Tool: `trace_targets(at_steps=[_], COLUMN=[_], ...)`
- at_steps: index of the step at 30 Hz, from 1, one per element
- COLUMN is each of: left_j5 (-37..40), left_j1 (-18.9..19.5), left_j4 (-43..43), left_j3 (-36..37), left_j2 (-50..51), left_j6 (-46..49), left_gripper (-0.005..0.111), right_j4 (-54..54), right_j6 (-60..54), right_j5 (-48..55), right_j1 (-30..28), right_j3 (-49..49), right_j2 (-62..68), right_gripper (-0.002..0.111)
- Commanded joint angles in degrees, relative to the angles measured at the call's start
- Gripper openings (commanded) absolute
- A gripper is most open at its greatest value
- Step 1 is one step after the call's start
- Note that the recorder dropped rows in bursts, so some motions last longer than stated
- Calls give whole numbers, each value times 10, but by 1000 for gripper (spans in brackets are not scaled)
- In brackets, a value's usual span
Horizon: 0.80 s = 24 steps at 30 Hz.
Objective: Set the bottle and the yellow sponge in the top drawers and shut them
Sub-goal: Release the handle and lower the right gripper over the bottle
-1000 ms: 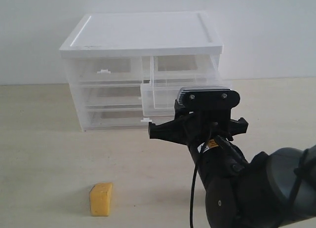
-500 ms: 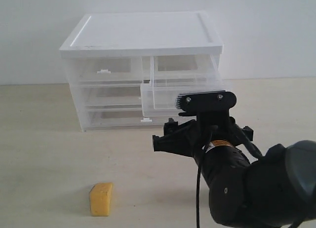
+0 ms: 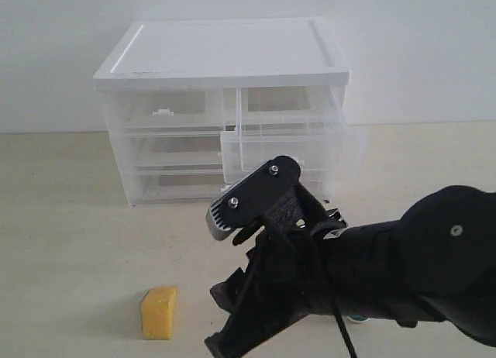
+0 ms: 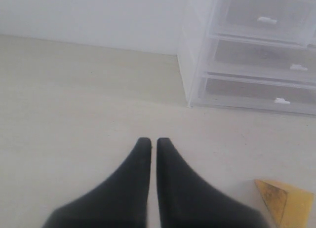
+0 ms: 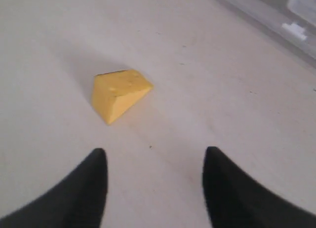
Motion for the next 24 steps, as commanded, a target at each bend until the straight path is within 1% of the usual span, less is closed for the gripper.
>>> trace_targets(at_steps=[1,2,4,6,11,13,14,16,18,21,24], left_j5=[-6,-6,-6,-6,-6,-6,-6,-6,-6,-6,-6], left_j1=[2,2,2,2,2,2,2,2,2,2,2], left_j4=[-7,-7,-7,-7,-7,-7,-7,-7,-7,-7,-7], left_j3=[2,2,2,2,2,2,2,2,2,2,2], left_j2=[-2,-2,-2,-2,-2,-2,-2,-2,-2,-2,-2], left_j6=[-2,-2,-2,-2,-2,-2,-2,-2,-2,-2,-2], left_gripper=[4,4,4,4,4,4,4,4,4,4,4], right_j4=[-20,-37,-73,-135,-417,-498,-522,-560,-569,-560,-520], right_j6=[-42,-40,-21,29,306,377,396,403,403,403,431], right_j5=[76,107,163,244,429,500,534,576,581,577,559], right_j1=[-1,-1,-5,-18,-64,-78,-83,-99,-130,-191,-244], right_j3=[3,1,-5,-19,-95,-136,-149,-169,-172,-170,-170], right_j2=[-15,-18,-21,-22,-22,-22,-22,-22,-24,-24,-24], right_gripper=[8,0,2,1,1,1,1,1,1,1,1])
